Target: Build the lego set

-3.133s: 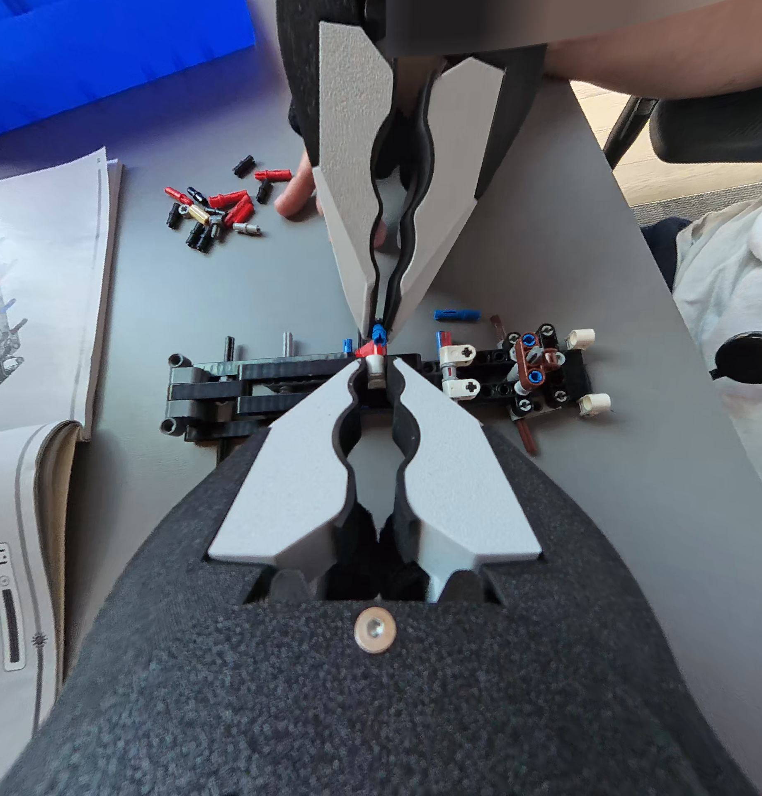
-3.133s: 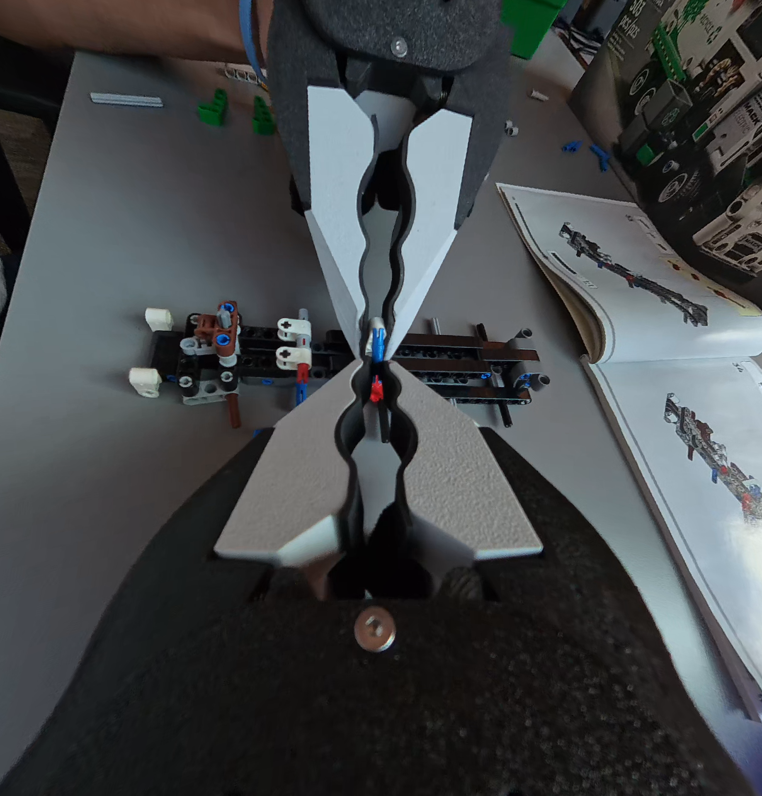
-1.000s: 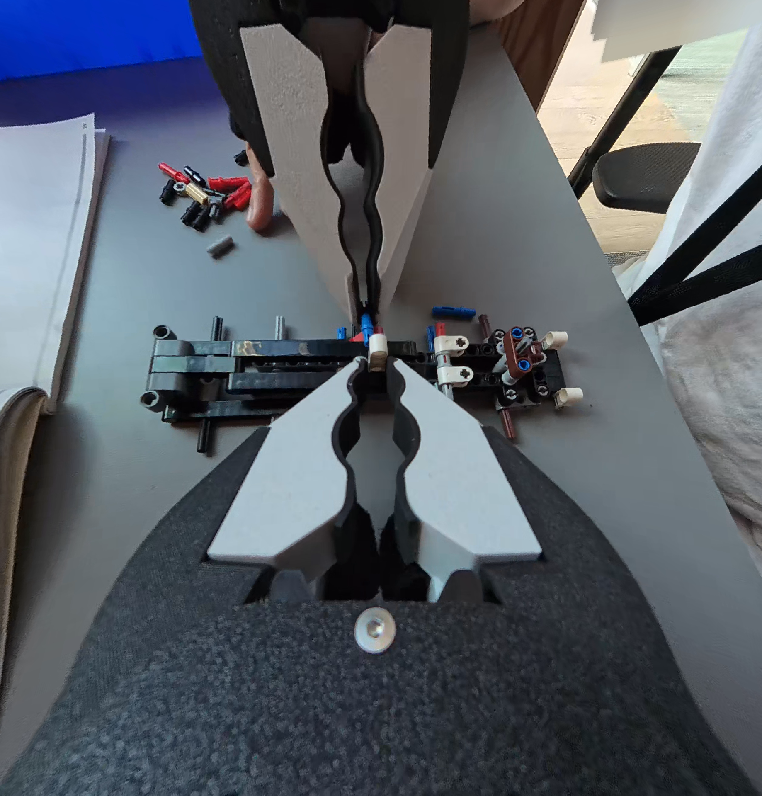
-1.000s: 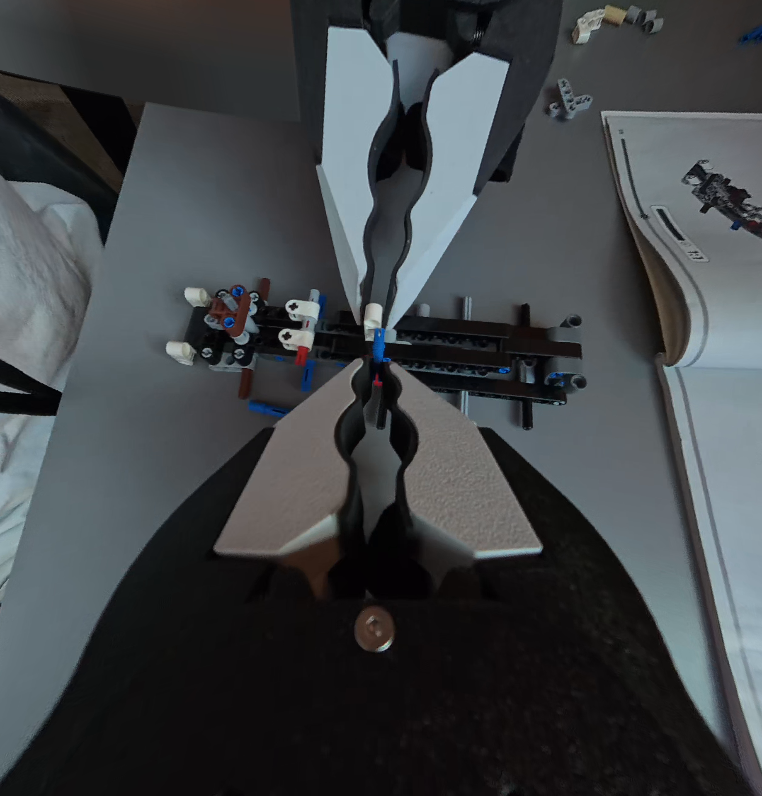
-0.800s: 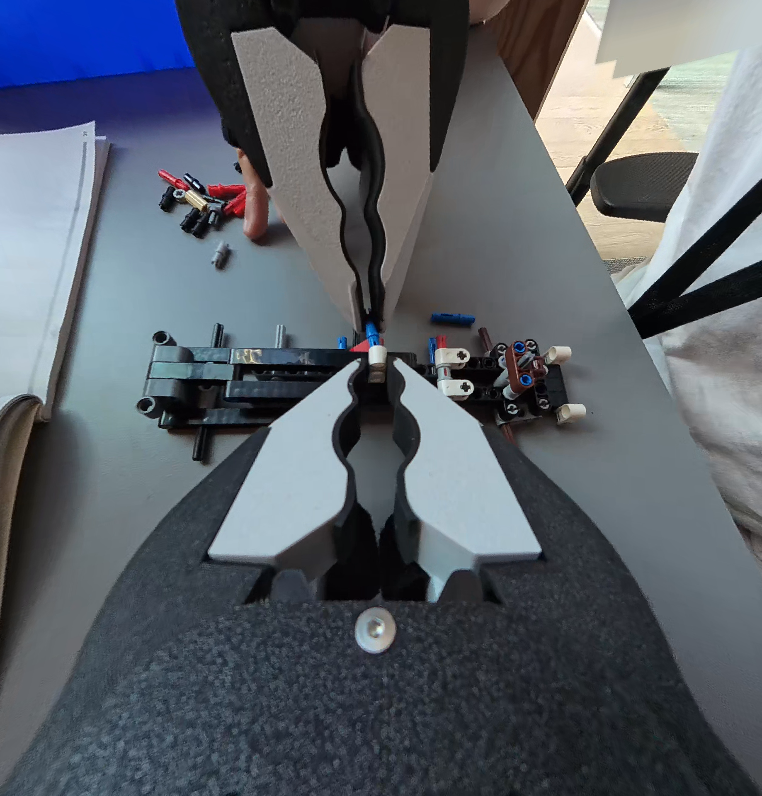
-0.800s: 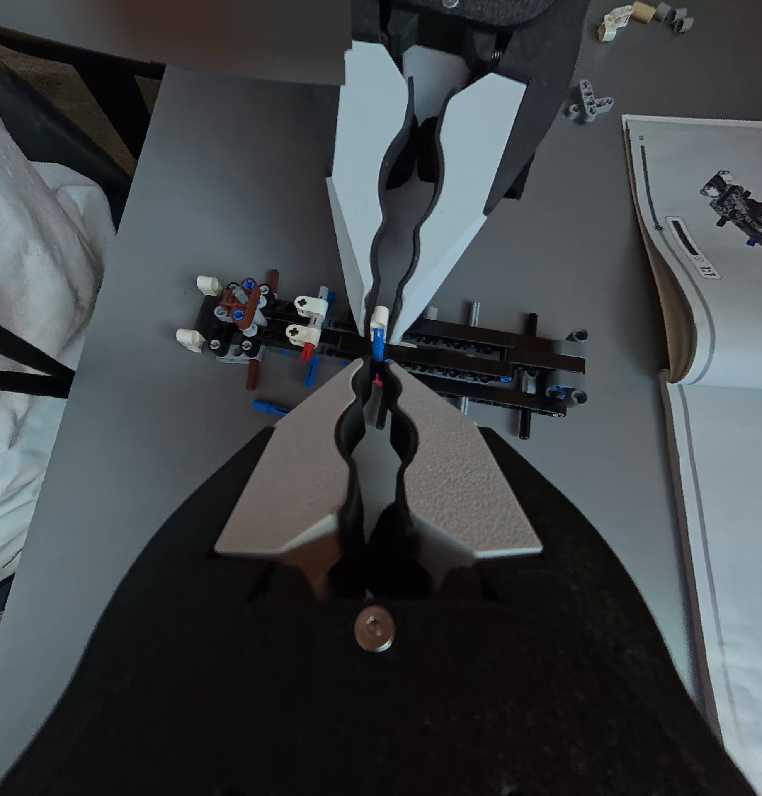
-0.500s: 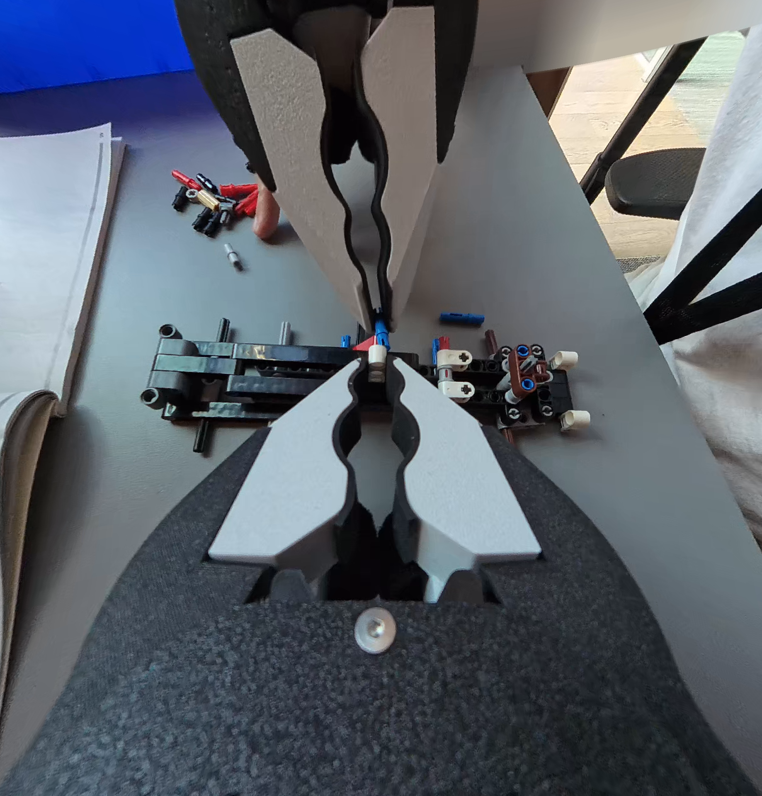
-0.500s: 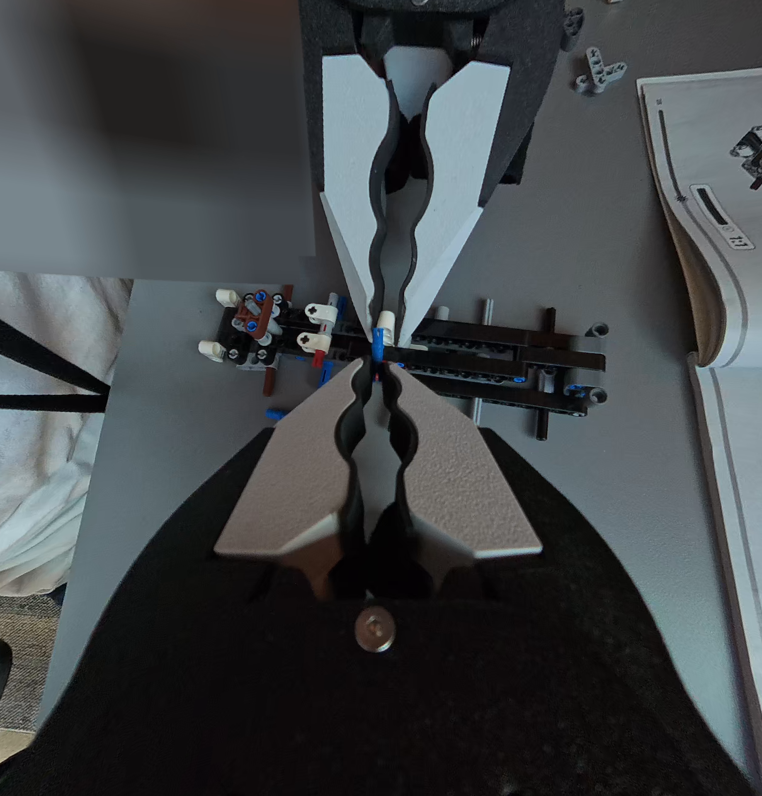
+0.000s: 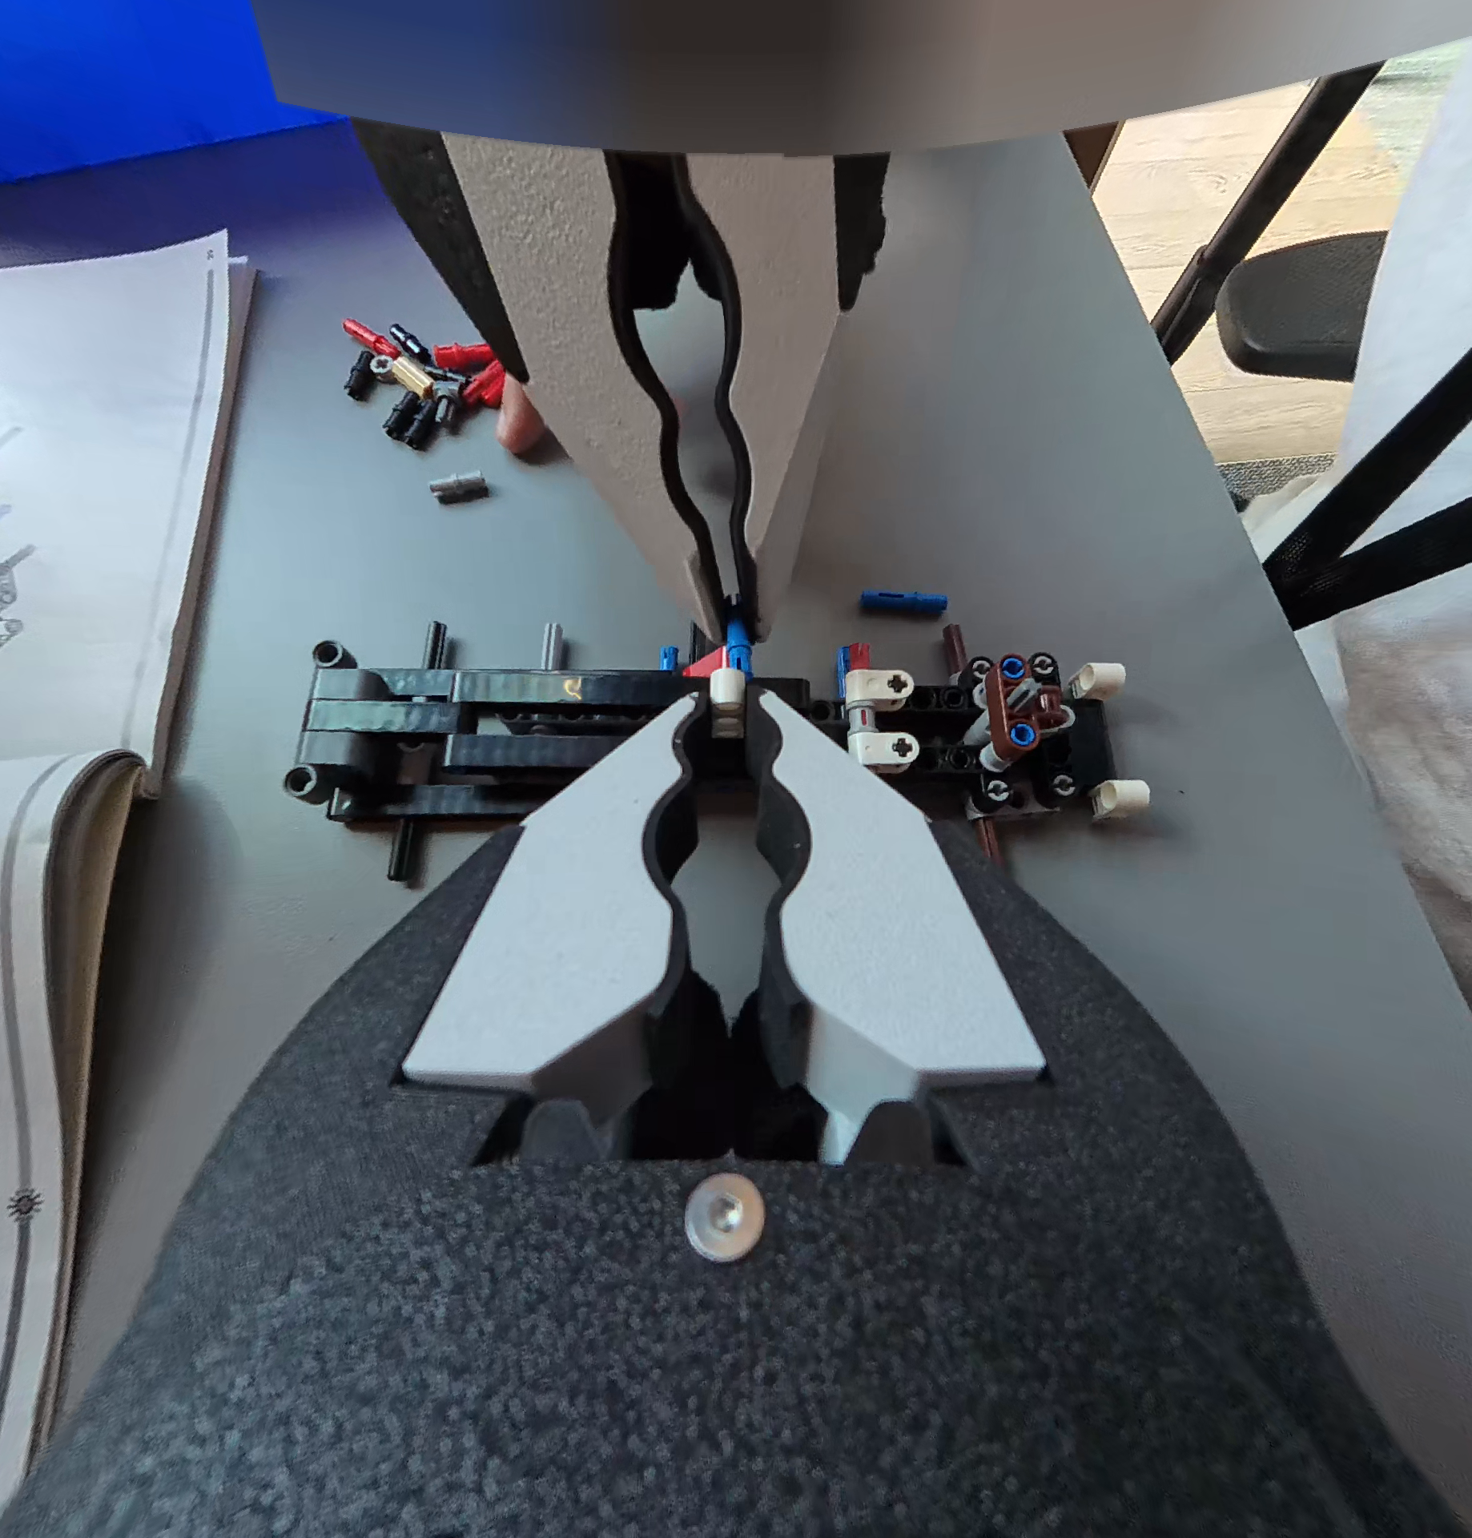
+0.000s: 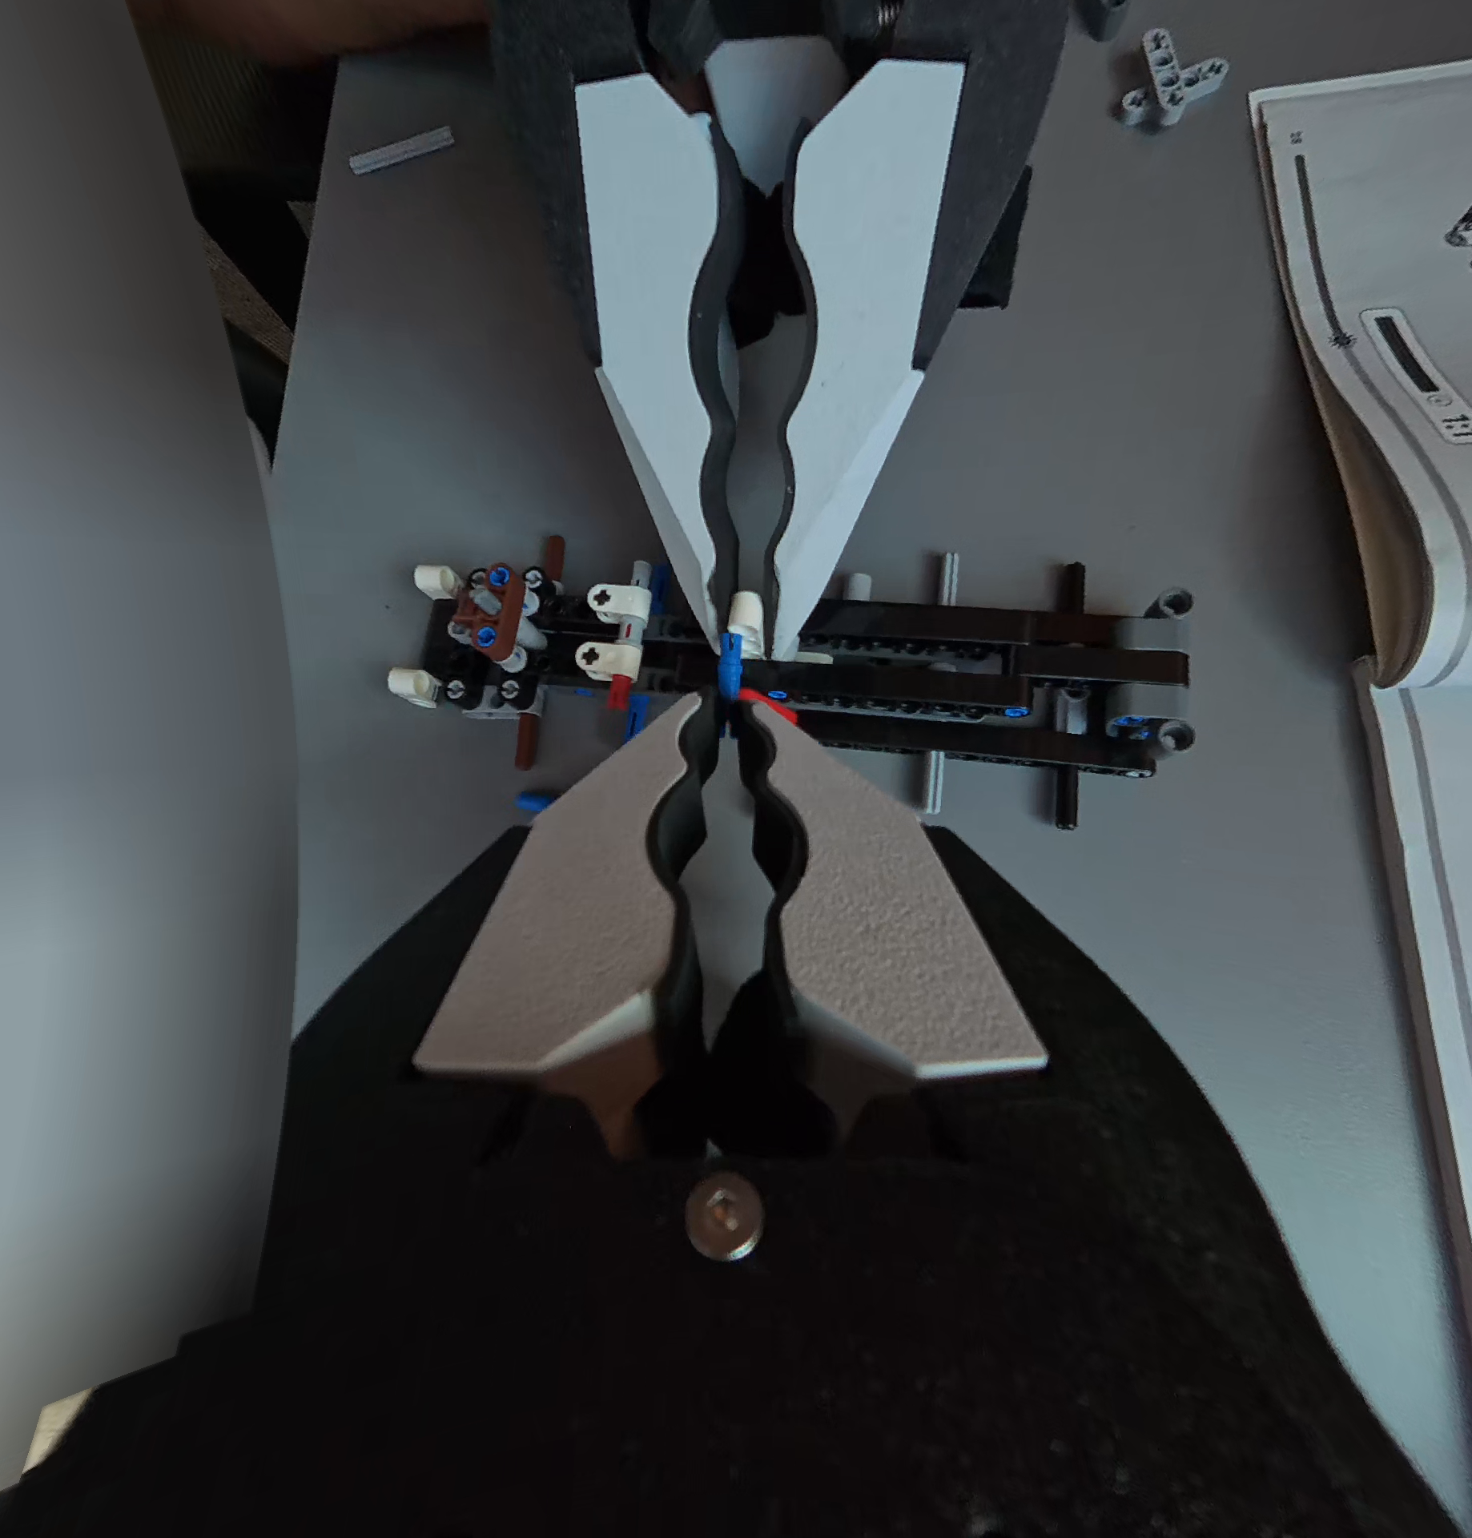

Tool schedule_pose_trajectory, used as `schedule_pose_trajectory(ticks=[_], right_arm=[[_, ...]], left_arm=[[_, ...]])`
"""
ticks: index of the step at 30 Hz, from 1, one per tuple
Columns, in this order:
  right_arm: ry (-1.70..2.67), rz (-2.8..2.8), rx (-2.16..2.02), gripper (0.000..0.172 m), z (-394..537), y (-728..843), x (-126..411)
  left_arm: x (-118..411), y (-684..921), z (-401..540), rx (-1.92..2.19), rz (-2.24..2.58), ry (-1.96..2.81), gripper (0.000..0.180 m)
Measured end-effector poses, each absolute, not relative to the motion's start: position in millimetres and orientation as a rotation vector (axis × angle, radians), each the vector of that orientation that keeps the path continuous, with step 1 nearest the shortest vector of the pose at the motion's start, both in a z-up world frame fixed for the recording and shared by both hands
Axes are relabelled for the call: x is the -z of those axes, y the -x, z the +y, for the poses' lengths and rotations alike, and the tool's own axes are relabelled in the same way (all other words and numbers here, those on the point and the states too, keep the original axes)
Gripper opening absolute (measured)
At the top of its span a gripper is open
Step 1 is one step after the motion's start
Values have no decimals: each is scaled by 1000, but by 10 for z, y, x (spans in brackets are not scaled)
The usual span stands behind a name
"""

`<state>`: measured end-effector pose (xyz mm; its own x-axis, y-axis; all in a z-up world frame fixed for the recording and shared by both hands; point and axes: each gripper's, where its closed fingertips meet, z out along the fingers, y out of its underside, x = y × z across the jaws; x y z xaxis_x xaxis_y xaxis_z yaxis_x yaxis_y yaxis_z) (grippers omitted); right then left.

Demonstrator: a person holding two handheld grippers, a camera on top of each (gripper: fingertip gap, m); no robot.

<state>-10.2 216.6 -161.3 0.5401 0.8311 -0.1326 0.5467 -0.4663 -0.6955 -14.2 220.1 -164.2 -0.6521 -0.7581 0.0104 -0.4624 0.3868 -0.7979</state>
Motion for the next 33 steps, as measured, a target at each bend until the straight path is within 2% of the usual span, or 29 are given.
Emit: schedule_pose_trajectory(ticks=[10,23,33], right_arm=[[2226,-1069,-731,2,2158,103,1576],[2581,-1019,-1017,2,2177,65,1617],[2547,-1033,-1243,2,2148,99,1530]], left_arm=[[1644,133,2197,1124,2292,1050,6],[1647,142,2210,1062,2306,1000,6],[1648,142,2216,1066,2305,1004,6]])
